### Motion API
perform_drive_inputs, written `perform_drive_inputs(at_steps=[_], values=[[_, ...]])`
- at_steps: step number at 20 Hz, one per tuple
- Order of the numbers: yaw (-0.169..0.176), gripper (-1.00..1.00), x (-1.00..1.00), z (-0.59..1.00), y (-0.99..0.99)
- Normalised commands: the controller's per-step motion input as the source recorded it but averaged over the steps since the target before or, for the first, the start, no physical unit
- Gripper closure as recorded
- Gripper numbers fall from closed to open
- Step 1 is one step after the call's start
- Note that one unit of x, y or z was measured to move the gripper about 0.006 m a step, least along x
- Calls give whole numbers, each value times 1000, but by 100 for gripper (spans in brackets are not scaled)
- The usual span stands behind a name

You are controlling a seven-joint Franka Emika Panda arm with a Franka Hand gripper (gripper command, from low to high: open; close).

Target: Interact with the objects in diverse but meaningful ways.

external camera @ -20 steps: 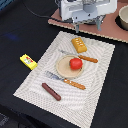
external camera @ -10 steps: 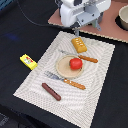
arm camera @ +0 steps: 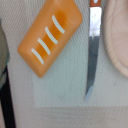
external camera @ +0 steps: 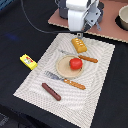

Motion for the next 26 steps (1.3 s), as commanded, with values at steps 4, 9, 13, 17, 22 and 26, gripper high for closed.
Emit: perform_drive_inputs(at_steps=[4, 9, 13, 17, 22, 26], values=[[103, -100, 368, 142, -479], [74, -100, 426, 173, -534], [50, -100, 466, 198, -614], [44, -100, 536, 126, -570], [20, -100, 681, 34, -474], [0, -100, 828, 0, -271]])
